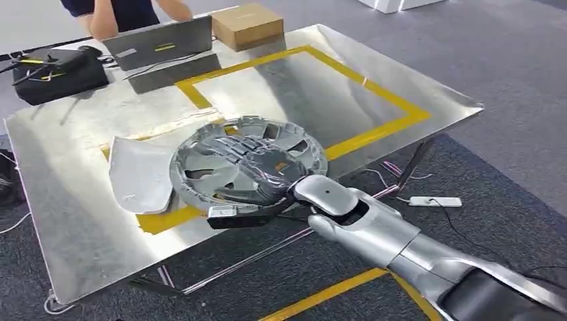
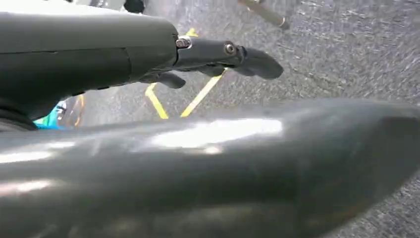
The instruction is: Take the parts from the cabinet and place them on the table.
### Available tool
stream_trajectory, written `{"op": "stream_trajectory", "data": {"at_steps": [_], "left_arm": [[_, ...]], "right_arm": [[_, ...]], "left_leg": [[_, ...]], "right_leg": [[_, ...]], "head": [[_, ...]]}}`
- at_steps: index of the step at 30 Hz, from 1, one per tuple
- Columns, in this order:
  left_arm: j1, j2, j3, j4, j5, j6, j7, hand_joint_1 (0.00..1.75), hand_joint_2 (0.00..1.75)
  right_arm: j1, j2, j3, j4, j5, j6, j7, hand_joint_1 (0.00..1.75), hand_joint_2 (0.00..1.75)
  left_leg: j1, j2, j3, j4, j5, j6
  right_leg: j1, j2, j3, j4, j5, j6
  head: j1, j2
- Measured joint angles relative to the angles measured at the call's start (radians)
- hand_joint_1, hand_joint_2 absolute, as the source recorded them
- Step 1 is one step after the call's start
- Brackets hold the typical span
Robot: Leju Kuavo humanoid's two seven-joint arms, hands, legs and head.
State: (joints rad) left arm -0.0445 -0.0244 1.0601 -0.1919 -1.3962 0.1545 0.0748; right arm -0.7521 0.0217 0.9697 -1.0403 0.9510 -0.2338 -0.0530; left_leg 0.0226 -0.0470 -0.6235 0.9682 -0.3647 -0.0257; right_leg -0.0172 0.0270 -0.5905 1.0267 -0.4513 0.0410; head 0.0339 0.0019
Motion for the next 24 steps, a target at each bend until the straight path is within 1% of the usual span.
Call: {"op": "stream_trajectory", "data": {"at_steps": [1, 3, 4, 6, 7, 8, 9, 10, 11, 12, 13, 14, 15, 16, 17, 19, 20, 21, 22, 23, 24], "left_arm": [[0.0, 0.001, 0.0, 0.0, -0.004, 0.004, -0.002, 0.0, 0.0], [-0.002, 0.003, 0.0, 0.0, -0.007, 0.014, -0.004, 0.0, 0.0], [-0.002, 0.003, 0.0, 0.0, -0.008, 0.017, -0.004, 0.0, 0.0], [-0.001, 0.003, 0.0, 0.0, -0.011, 0.023, -0.004, 0.0, 0.0], [-0.001, 0.002, 0.0, 0.0, -0.013, 0.029, -0.003, 0.0, 0.0], [-0.001, 0.002, 0.0, 0.0, -0.013, 0.032, -0.001, 0.0, 0.0], [-0.001, 0.002, 0.0, 0.0, -0.013, 0.035, 0.0, 0.0, 0.0], [-0.001, 0.002, 0.0, 0.0, -0.013, 0.037, 0.002, 0.0, 0.0], [-0.001, 0.001, 0.0, 0.0, -0.013, 0.038, 0.003, 0.0, 0.0], [-0.001, 0.0, 0.0, 0.0, -0.013, 0.038, 0.005, 0.0, 0.0], [-0.001, 0.002, 0.0, 0.0, -0.013, 0.038, 0.007, 0.0, 0.0], [0.0, 0.002, 0.0, 0.0, -0.013, 0.039, 0.008, 0.0, 0.0], [0.0, 0.001, 0.0, 0.0, -0.013, 0.039, 0.01, 0.0, 0.0], [-0.002, 0.001, 0.0, 0.0, -0.012, 0.04, 0.013, 0.0, 0.0], [-0.003, 0.0, 0.0, 0.0, -0.011, 0.042, 0.017, 0.0, 0.0], [-0.003, -0.002, 0.0, 0.0, -0.01, 0.043, 0.02, 0.0, 0.0], [-0.003, -0.003, 0.0, 0.0, -0.01, 0.043, 0.02, 0.0, 0.0], [-0.003, -0.003, 0.0, 0.0, -0.01, 0.043, 0.021, 0.0, 0.0], [-0.002, -0.005, 0.0, 0.0, -0.01, 0.044, 0.021, 0.0, 0.0], [-0.002, -0.006, 0.0, 0.0, -0.01, 0.044, 0.023, 0.0, 0.0], [-0.003, -0.006, 0.0, 0.0, -0.01, 0.044, 0.023, 0.0, 0.0]], "right_arm": [[0.003, -0.001, 0.0, 0.0, 0.0, 0.0, 0.0, 0.0, 0.0], [0.007, -0.003, 0.0, 0.001, 0.0, 0.0, -0.001, 0.0, 0.0], [0.008, -0.004, 0.0, 0.001, 0.0, -0.001, -0.001, 0.0, 0.0], [0.014, -0.007, 0.0, 0.001, 0.0, -0.002, -0.001, 0.0, 0.0], [0.018, -0.009, 0.0, 0.001, 0.0, -0.004, -0.001, 0.0, 0.0], [0.021, -0.011, 0.0, 0.001, 0.0, -0.005, -0.001, 0.0, 0.0], [0.025, -0.013, 0.0, 0.001, 0.0, -0.008, -0.002, 0.0, 0.0], [0.028, -0.014, 0.0, 0.001, 0.0, -0.01, -0.002, 0.0, 0.0], [0.032, -0.016, 0.0, 0.001, 0.0, -0.012, -0.002, 0.0, 0.0], [0.038, -0.018, 0.0, 0.001, 0.0, -0.016, -0.002, 0.0, 0.0], [0.042, -0.019, 0.0, 0.001, 0.0, -0.019, -0.002, 0.0, 0.0], [0.046, -0.019, 0.0, 0.001, 0.0, -0.021, -0.002, 0.0, 0.0], [0.048, -0.019, 0.0, 0.001, 0.0, -0.024, -0.003, 0.0, 0.0], [0.054, -0.021, 0.0, 0.001, 0.0, -0.03, -0.003, 0.0, 0.0], [0.055, -0.023, 0.0, 0.001, 0.001, -0.035, -0.003, 0.0, 0.0], [0.066, -0.025, 0.0, 0.001, 0.004, -0.042, -0.003, 0.0, 0.0], [0.075, -0.027, 0.0, 0.002, 0.004, -0.044, -0.002, 0.0, 0.0], [0.083, -0.029, 0.0, 0.003, 0.006, -0.045, -0.002, 0.0, 0.0], [0.088, -0.029, 0.0, 0.005, 0.01, -0.047, -0.001, 0.0, 0.0], [0.09, -0.029, 0.0, 0.007, 0.012, -0.051, -0.001, 0.0, 0.0], [0.09, -0.029, 0.001, 0.007, 0.013, -0.054, 0.0, 0.0, 0.0]], "left_leg": [[0.0, 0.0, -0.001, -0.001, 0.005, 0.01], [-0.001, 0.0, -0.001, -0.003, 0.006, 0.039], [-0.001, 0.0, -0.001, -0.003, 0.009, 0.049], [0.0, 0.001, -0.002, -0.004, 0.01, 0.046], [0.001, 0.001, -0.002, -0.006, 0.012, 0.041], [0.003, 0.001, -0.002, -0.007, 0.012, 0.027], [0.005, 0.001, -0.002, -0.01, 0.013, 0.004], [0.008, 0.001, -0.002, -0.013, 0.012, -0.025], [0.01, 0.001, -0.003, -0.013, 0.012, -0.042], [0.009, 0.001, -0.006, -0.012, 0.01, -0.041], [0.005, 0.001, -0.009, -0.004, 0.007, -0.026], [0.002, 0.001, -0.008, -0.007, 0.011, -0.012], [0.001, 0.003, 0.003, -0.033, 0.027, 0.002], [0.01, 0.013, 0.016, -0.059, 0.041, 0.001], [0.011, 0.014, 0.018, -0.067, 0.046, 0.008], [0.012, 0.016, 0.013, -0.064, 0.047, 0.006], [0.013, 0.016, 0.008, -0.062, 0.048, 0.005], [0.015, 0.016, 0.003, -0.059, 0.051, 0.001], [0.018, 0.016, -0.003, -0.055, 0.053, -0.003], [0.022, 0.016, -0.01, -0.05, 0.056, -0.008], [0.029, 0.015, -0.021, -0.039, 0.057, -0.015]], "right_leg": [[0.001, 0.001, -0.001, 0.0, 0.001, -0.002], [0.003, 0.002, -0.003, 0.0, 0.003, -0.008], [0.005, 0.002, -0.004, 0.0, 0.005, -0.011], [0.009, 0.002, -0.005, 0.001, 0.004, -0.014], [0.01, 0.002, -0.005, 0.001, 0.004, -0.017], [0.011, 0.001, -0.006, 0.002, 0.004, -0.018], [0.013, 0.001, -0.008, 0.003, 0.004, -0.018], [0.013, 0.001, -0.01, 0.004, 0.004, -0.018], [0.014, 0.001, -0.012, 0.005, 0.003, -0.019], [0.012, 0.001, -0.011, 0.003, 0.004, -0.018], [0.004, 0.0, -0.01, -0.004, 0.01, -0.006], [0.002, 0.001, -0.008, -0.011, 0.014, 0.0], [0.007, 0.003, -0.002, -0.024, 0.022, 0.007], [0.009, -0.005, -0.014, -0.01, 0.003, 0.007], [0.01, -0.009, -0.03, 0.032, -0.037, 0.011], [0.005, -0.015, -0.087, 0.18, -0.116, 0.021], [0.002, -0.017, -0.113, 0.247, -0.145, 0.027], [0.0, -0.018, -0.121, 0.273, -0.149, 0.033], [-0.004, -0.018, -0.103, 0.247, -0.129, 0.039], [-0.008, -0.018, -0.065, 0.183, -0.098, 0.045], [-0.014, -0.018, -0.012, 0.088, -0.06, 0.053]], "head": [[-0.001, 0.0], [-0.001, 0.0], [0.0, 0.0], [0.0, 0.0], [0.0, 0.0], [0.0, 0.0], [0.0, 0.0], [0.0, 0.0], [0.0, 0.0], [0.0, 0.0], [0.001, 0.0], [-0.003, 0.0], [-0.004, 0.0], [0.001, 0.0], [0.005, 0.0], [0.004, 0.0], [0.004, 0.0], [0.005, 0.0], [0.004, 0.0], [0.004, 0.0], [0.004, 0.0]]}}
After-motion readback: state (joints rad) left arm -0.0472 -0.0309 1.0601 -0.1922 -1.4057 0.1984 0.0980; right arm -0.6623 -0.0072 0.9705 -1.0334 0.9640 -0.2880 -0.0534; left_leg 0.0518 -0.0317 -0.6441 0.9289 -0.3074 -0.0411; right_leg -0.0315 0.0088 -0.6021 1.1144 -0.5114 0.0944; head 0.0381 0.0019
